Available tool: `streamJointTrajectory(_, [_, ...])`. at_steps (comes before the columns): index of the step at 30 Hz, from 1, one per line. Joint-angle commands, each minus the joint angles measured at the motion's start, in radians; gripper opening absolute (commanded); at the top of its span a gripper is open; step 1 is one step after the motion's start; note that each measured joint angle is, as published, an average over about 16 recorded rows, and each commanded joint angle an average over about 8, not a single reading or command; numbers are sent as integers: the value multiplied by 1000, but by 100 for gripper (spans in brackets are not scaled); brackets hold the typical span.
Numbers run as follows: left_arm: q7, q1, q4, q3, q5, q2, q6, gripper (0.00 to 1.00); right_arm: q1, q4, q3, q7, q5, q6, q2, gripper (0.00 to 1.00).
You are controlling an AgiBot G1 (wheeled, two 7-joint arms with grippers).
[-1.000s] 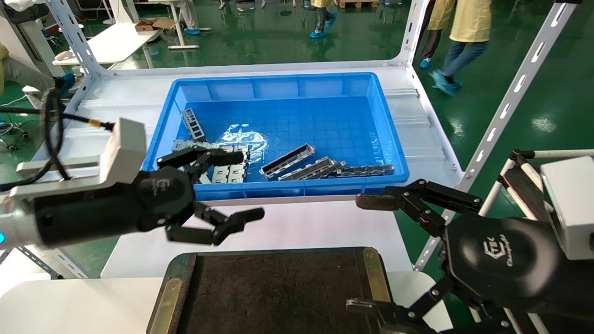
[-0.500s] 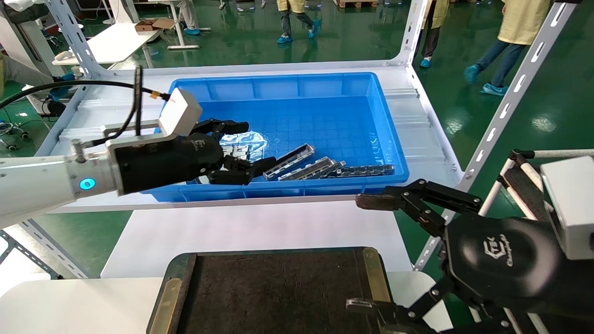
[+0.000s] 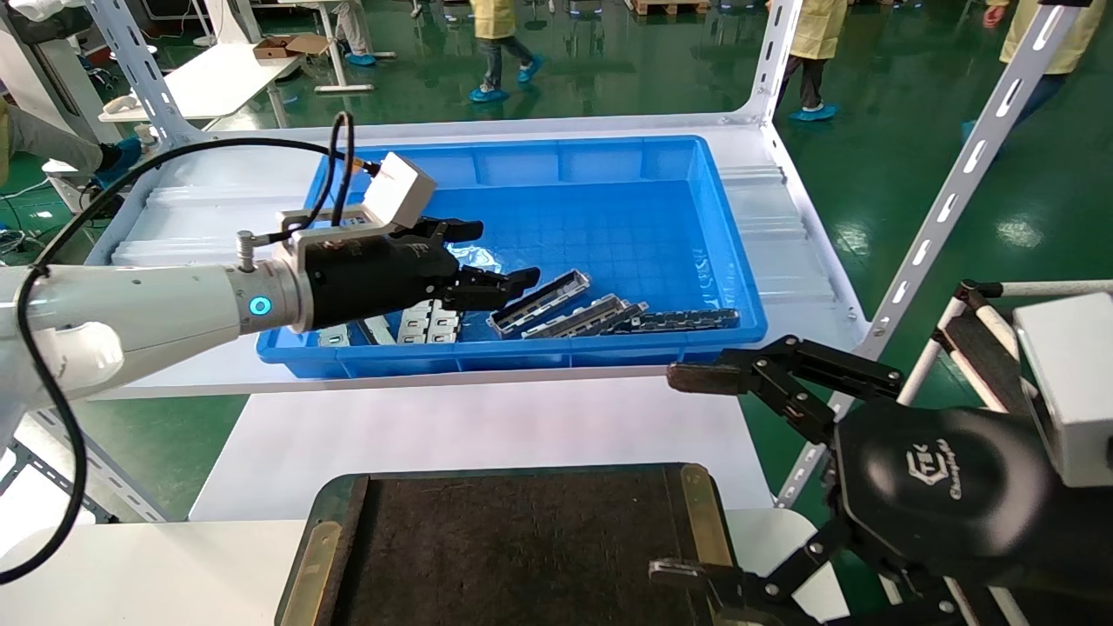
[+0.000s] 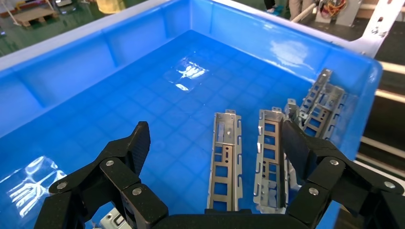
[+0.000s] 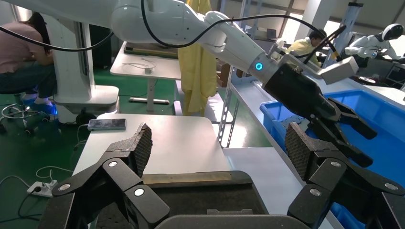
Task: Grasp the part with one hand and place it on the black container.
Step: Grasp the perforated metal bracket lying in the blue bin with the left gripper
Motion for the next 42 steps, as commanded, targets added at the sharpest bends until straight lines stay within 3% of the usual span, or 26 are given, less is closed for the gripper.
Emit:
streamJointTrajectory(1, [15, -16, 45, 4, 7, 23, -16, 100, 0, 0, 0, 0, 0, 0, 0, 100])
streamJointTrajectory(14, [54, -37, 195, 10, 22, 117, -187, 100, 0, 0, -1, -1, 1, 0, 0, 100])
streamJointTrajectory(30, [21, -12, 175, 11, 12, 143, -318, 100, 0, 0, -2, -1, 1, 1, 1, 100])
streamJointTrajectory(38, [-4, -4, 150, 24, 13, 145, -326, 100, 1, 0, -3, -1, 2, 1, 1, 40])
streamJointTrajectory(40, [-10, -3, 145, 28, 13, 145, -323, 100, 1, 0, -3, -1, 2, 1, 1, 39])
streamJointTrajectory(42, [-15, -1, 139, 32, 13, 145, -317, 100, 1, 0, -3, -1, 2, 1, 1, 46])
